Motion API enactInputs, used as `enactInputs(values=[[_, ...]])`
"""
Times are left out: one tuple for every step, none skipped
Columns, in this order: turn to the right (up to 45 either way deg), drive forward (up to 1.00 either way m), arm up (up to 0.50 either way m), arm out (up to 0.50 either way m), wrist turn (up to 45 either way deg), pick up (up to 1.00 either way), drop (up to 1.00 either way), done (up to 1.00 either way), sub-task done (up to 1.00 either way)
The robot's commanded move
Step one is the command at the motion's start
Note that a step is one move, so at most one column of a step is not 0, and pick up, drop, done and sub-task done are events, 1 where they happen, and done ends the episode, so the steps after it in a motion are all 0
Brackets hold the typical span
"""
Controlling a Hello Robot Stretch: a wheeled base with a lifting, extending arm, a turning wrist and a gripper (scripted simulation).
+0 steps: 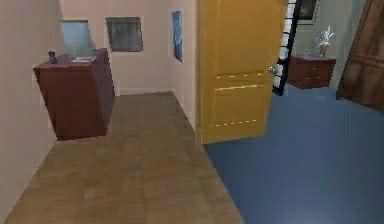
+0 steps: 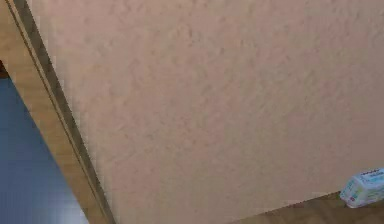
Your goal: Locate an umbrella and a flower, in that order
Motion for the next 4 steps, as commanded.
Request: enactInputs(values=[[0.0,0.4,0.0,0.0,0.0,0.0,0.0,0.0,0.0],[30.0,0.0,0.0,0.0,0.0,0.0,0.0,0.0,0.0],[0.0,0.55,0.0,0.0,0.0,0.0,0.0,0.0,0.0],[42.0,0.0,0.0,0.0,0.0,0.0,0.0,0.0,0.0]])
